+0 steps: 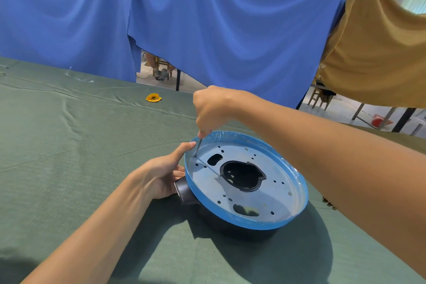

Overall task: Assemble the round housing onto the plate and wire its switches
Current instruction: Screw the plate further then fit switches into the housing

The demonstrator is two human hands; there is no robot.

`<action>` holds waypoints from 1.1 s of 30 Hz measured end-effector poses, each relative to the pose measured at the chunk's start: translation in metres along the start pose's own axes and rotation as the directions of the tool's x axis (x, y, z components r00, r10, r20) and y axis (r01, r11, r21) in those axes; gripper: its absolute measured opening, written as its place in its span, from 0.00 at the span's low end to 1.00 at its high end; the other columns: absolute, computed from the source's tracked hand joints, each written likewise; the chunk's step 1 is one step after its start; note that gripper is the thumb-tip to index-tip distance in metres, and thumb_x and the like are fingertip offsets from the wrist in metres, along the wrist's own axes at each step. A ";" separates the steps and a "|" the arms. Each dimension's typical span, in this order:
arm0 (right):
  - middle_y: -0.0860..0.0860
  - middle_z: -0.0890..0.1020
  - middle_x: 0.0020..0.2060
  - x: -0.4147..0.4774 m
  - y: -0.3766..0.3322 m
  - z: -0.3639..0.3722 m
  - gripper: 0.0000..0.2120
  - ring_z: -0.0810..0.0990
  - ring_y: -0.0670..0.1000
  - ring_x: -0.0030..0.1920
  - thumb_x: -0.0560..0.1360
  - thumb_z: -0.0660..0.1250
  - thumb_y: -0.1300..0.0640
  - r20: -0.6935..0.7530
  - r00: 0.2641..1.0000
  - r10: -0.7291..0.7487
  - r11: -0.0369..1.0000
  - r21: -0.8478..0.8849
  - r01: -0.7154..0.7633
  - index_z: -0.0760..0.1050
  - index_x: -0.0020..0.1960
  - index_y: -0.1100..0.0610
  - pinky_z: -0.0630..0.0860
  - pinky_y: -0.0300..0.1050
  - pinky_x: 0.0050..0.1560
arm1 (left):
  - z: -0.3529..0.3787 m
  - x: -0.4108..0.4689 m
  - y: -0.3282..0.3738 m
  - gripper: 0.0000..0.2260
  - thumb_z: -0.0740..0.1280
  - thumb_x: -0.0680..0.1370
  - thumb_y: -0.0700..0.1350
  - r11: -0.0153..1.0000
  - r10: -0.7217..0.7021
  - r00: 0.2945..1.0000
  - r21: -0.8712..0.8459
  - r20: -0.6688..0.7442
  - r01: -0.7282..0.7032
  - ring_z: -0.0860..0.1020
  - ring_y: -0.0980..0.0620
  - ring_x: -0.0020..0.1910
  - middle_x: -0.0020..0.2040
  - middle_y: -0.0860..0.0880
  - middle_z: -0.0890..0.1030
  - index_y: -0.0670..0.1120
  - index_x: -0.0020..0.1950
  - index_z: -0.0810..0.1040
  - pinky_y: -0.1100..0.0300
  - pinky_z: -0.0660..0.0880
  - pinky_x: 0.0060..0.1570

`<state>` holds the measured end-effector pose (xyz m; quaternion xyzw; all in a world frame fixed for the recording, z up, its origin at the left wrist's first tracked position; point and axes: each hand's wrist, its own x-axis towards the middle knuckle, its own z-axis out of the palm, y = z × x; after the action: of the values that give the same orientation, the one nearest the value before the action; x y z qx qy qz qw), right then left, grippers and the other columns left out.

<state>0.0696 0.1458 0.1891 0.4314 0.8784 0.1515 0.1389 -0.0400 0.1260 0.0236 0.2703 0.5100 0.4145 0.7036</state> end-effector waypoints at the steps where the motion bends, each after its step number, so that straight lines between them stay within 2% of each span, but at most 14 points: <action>1: 0.48 0.78 0.31 0.001 0.000 -0.001 0.12 0.72 0.46 0.28 0.74 0.71 0.48 0.024 1.000 0.009 1.000 0.019 -0.009 0.82 0.41 0.58 0.61 0.33 0.14 | 0.000 0.000 0.000 0.35 0.79 0.56 0.58 1.000 -0.003 1.000 0.002 -0.004 0.003 0.84 0.40 0.36 0.41 0.36 0.84 0.34 0.51 0.79 0.47 0.83 0.37; 6: 0.51 0.81 0.36 0.008 -0.002 -0.002 0.12 0.66 0.46 0.20 0.77 0.67 0.56 0.173 0.981 0.090 0.973 0.194 -0.123 0.76 0.38 0.61 0.60 0.29 0.18 | 0.000 0.001 0.001 0.34 0.80 0.57 0.58 1.000 -0.008 1.000 0.003 -0.020 0.008 0.85 0.40 0.36 0.41 0.36 0.84 0.33 0.49 0.78 0.46 0.83 0.35; 8: 0.53 0.79 0.38 0.010 -0.003 -0.003 0.10 0.62 0.46 0.17 0.79 0.65 0.57 0.258 0.958 0.129 0.948 0.251 -0.195 0.77 0.45 0.64 0.58 0.29 0.18 | 0.000 0.001 0.000 0.34 0.79 0.57 0.58 1.000 -0.008 1.000 0.008 -0.020 0.008 0.85 0.39 0.36 0.42 0.36 0.85 0.33 0.50 0.78 0.46 0.83 0.35; 10: 0.53 0.76 0.39 0.012 -0.003 -0.004 0.13 0.60 0.46 0.21 0.80 0.63 0.57 0.321 0.931 0.173 0.919 0.287 -0.270 0.78 0.54 0.66 0.57 0.32 0.19 | 0.001 0.000 0.000 0.34 0.79 0.57 0.59 1.000 -0.003 1.000 0.009 -0.016 0.004 0.85 0.39 0.36 0.42 0.36 0.84 0.33 0.50 0.78 0.46 0.83 0.35; 12: 0.52 0.75 0.38 0.012 -0.002 -0.004 0.14 0.59 0.46 0.22 0.80 0.63 0.55 0.338 0.924 0.181 0.911 0.297 -0.287 0.79 0.55 0.65 0.57 0.32 0.19 | 0.001 -0.001 0.000 0.34 0.79 0.57 0.59 1.000 0.000 1.000 0.005 -0.012 0.000 0.85 0.39 0.36 0.42 0.36 0.84 0.33 0.50 0.79 0.46 0.83 0.36; 16: 0.51 0.72 0.30 0.006 0.002 -0.009 0.15 0.61 0.49 0.22 0.79 0.65 0.48 0.302 0.950 0.074 0.966 0.216 -0.144 0.74 0.41 0.59 0.59 0.33 0.22 | 0.000 -0.002 -0.001 0.36 0.80 0.55 0.59 1.000 0.016 1.000 0.013 0.009 -0.016 0.84 0.40 0.37 0.43 0.36 0.84 0.34 0.51 0.79 0.46 0.83 0.37; 18: 0.50 0.74 0.29 0.002 0.000 -0.010 0.15 0.67 0.49 0.25 0.76 0.68 0.47 0.255 0.967 -0.022 0.997 0.080 0.001 0.75 0.40 0.58 0.62 0.35 0.24 | -0.001 -0.003 -0.001 0.38 0.80 0.53 0.59 1.000 0.019 1.000 0.021 0.013 -0.019 0.84 0.40 0.37 0.42 0.36 0.84 0.34 0.52 0.79 0.46 0.83 0.39; 21: 0.48 0.77 0.29 -0.001 -0.008 -0.010 0.16 0.72 0.47 0.30 0.76 0.69 0.49 0.081 0.970 -0.229 0.935 -0.260 0.243 0.70 0.34 0.53 0.61 0.38 0.24 | 0.000 -0.003 -0.001 0.36 0.80 0.55 0.58 0.999 0.022 1.000 0.023 0.020 -0.023 0.84 0.40 0.37 0.42 0.37 0.84 0.34 0.51 0.78 0.45 0.83 0.40; 23: 0.49 0.76 0.30 -0.002 -0.008 -0.011 0.19 0.70 0.46 0.28 0.76 0.69 0.50 0.047 0.954 -0.298 0.899 -0.323 0.296 0.65 0.32 0.52 0.61 0.39 0.24 | 0.001 -0.004 -0.001 0.33 0.79 0.57 0.58 1.000 0.022 1.000 0.012 0.017 -0.022 0.84 0.40 0.36 0.41 0.37 0.84 0.34 0.50 0.79 0.47 0.83 0.36; 27: 0.49 0.70 0.26 0.003 -0.006 -0.008 0.21 0.68 0.49 0.30 0.77 0.68 0.53 0.065 0.946 -0.318 0.919 -0.225 0.325 0.64 0.29 0.54 0.63 0.41 0.26 | 0.003 -0.006 0.000 0.34 0.79 0.57 0.57 1.000 0.024 1.000 -0.003 0.007 -0.024 0.84 0.41 0.35 0.41 0.37 0.84 0.34 0.51 0.78 0.47 0.83 0.37; 31: 0.51 0.73 0.26 0.006 0.001 -0.004 0.19 0.74 0.55 0.35 0.76 0.70 0.54 0.067 0.977 -0.204 0.978 -0.022 0.206 0.65 0.30 0.54 0.74 0.45 0.35 | 0.003 -0.006 -0.001 0.36 0.78 0.58 0.56 1.000 0.018 1.000 -0.023 0.004 -0.018 0.84 0.41 0.35 0.42 0.36 0.84 0.33 0.56 0.77 0.50 0.82 0.33; 33: 0.51 0.74 0.26 0.009 0.000 -0.004 0.17 0.75 0.54 0.33 0.75 0.70 0.54 0.085 0.985 -0.151 0.988 0.030 0.149 0.69 0.31 0.56 0.74 0.42 0.31 | 0.003 -0.006 -0.001 0.35 0.78 0.58 0.56 1.000 0.018 1.000 -0.025 0.004 -0.018 0.84 0.41 0.35 0.42 0.37 0.84 0.34 0.55 0.77 0.50 0.82 0.32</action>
<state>0.0633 0.1528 0.1915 0.3718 0.9033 0.1111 0.1829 -0.0378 0.1209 0.0270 0.2672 0.5008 0.4266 0.7042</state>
